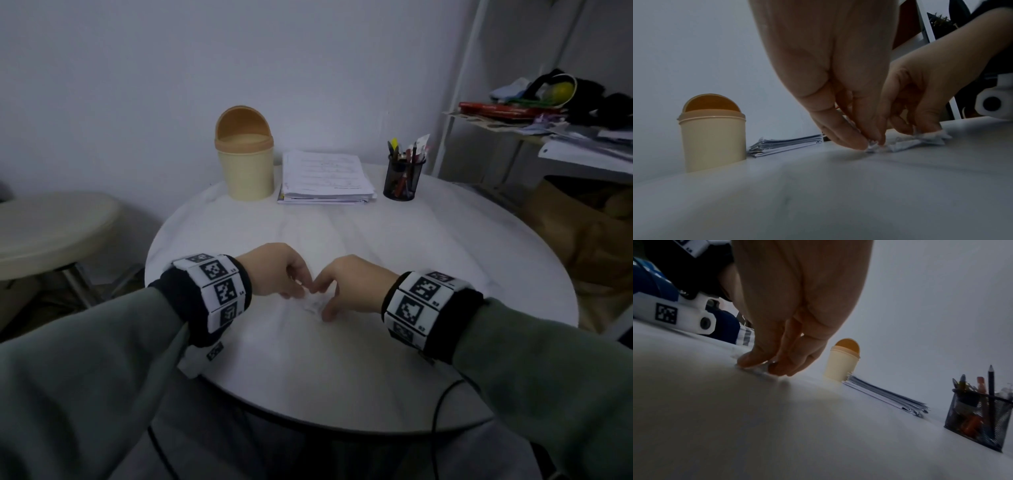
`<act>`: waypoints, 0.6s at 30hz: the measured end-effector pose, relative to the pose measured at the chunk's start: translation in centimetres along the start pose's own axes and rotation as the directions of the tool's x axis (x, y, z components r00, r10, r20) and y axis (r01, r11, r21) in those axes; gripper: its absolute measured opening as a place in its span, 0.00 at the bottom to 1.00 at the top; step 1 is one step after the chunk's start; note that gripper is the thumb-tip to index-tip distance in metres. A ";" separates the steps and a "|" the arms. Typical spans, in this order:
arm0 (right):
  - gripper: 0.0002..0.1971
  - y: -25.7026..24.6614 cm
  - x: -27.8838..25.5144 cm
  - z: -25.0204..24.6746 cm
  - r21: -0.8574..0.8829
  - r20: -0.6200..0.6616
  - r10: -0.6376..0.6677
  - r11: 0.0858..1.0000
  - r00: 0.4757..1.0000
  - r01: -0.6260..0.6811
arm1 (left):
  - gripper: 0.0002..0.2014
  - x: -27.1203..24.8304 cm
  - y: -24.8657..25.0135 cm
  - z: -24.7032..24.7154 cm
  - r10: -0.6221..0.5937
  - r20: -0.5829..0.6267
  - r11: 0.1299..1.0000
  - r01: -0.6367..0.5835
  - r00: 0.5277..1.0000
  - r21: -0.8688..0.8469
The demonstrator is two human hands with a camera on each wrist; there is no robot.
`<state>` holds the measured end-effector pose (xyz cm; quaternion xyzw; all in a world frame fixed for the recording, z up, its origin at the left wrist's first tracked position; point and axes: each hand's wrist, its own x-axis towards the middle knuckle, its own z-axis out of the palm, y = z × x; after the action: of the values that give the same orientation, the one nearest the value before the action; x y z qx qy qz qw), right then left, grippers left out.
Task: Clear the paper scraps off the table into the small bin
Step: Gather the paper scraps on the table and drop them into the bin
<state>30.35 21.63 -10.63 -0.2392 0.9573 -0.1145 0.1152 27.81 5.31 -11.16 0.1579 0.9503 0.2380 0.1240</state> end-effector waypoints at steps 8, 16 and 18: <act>0.13 -0.5 1.1 0.7 -0.020 0.021 -0.020 1.000 1.000 0.020 | 0.08 0.7 0.8 0.8 0.030 0.098 0.974 -0.051 0.995 0.221; 0.12 -0.4 1.1 1.1 -0.105 0.024 -0.040 0.994 0.999 0.042 | 0.07 0.6 0.5 0.8 -0.002 0.105 0.984 -0.016 0.994 0.175; 0.13 -0.4 1.0 1.1 -0.108 0.021 -0.036 0.993 0.999 0.038 | 0.08 0.7 0.7 0.9 -0.035 0.109 0.983 0.014 0.993 0.185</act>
<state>29.93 20.61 -11.77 -0.2637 0.9564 -0.0624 0.1089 27.64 6.54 -11.71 0.1701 0.9616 0.1385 0.1651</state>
